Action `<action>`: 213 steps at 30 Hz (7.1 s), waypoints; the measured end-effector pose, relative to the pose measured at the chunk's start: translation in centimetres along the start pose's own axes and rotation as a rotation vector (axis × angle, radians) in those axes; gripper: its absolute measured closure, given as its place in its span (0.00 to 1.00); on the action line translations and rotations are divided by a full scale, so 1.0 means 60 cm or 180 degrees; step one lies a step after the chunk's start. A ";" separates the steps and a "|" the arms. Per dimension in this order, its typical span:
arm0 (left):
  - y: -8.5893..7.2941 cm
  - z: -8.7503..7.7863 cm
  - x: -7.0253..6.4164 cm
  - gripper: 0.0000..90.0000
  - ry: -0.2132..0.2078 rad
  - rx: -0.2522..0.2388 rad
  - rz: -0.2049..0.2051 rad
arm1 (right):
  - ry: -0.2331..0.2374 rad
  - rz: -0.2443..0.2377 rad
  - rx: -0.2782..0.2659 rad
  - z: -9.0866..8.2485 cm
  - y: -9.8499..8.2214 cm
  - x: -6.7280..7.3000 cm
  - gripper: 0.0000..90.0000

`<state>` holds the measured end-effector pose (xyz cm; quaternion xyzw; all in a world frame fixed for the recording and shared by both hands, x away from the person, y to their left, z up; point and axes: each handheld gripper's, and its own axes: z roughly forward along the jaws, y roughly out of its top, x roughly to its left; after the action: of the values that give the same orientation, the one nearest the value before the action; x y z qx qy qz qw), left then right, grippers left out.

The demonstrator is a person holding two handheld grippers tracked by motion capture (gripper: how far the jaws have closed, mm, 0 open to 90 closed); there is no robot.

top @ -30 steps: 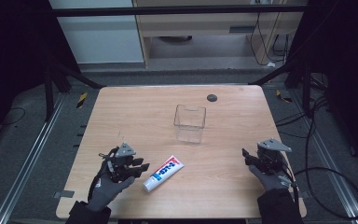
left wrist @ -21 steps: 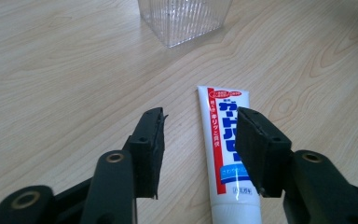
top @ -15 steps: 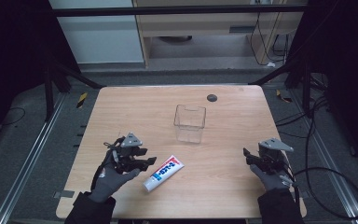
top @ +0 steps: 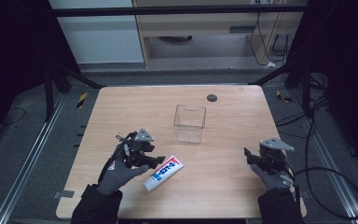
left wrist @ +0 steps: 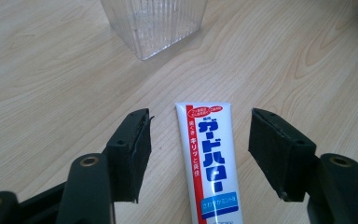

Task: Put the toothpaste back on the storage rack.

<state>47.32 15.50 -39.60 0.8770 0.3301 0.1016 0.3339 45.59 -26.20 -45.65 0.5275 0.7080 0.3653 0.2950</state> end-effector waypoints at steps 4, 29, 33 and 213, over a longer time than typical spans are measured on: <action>0.004 0.013 -0.006 0.40 -0.0012 0.0123 0.0053 | 0.0001 0.0008 0.0005 0.000 0.000 -0.002 0.39; -0.002 0.083 -0.021 0.38 -0.0083 0.0695 0.0145 | 0.0010 -0.0015 0.0050 0.002 -0.002 0.001 0.39; -0.006 0.094 -0.022 0.38 -0.0113 0.0767 0.0151 | 0.0011 -0.0013 0.0060 0.003 -0.002 0.002 0.39; 0.235 0.127 0.077 0.81 0.0496 -0.1779 -0.0616 | 0.0077 -0.0025 0.0004 0.010 -0.004 0.005 0.39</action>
<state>61.08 6.65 -36.37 0.7052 0.3960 0.2232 0.5441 45.86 -25.83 -46.20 0.5204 0.7138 0.3701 0.2875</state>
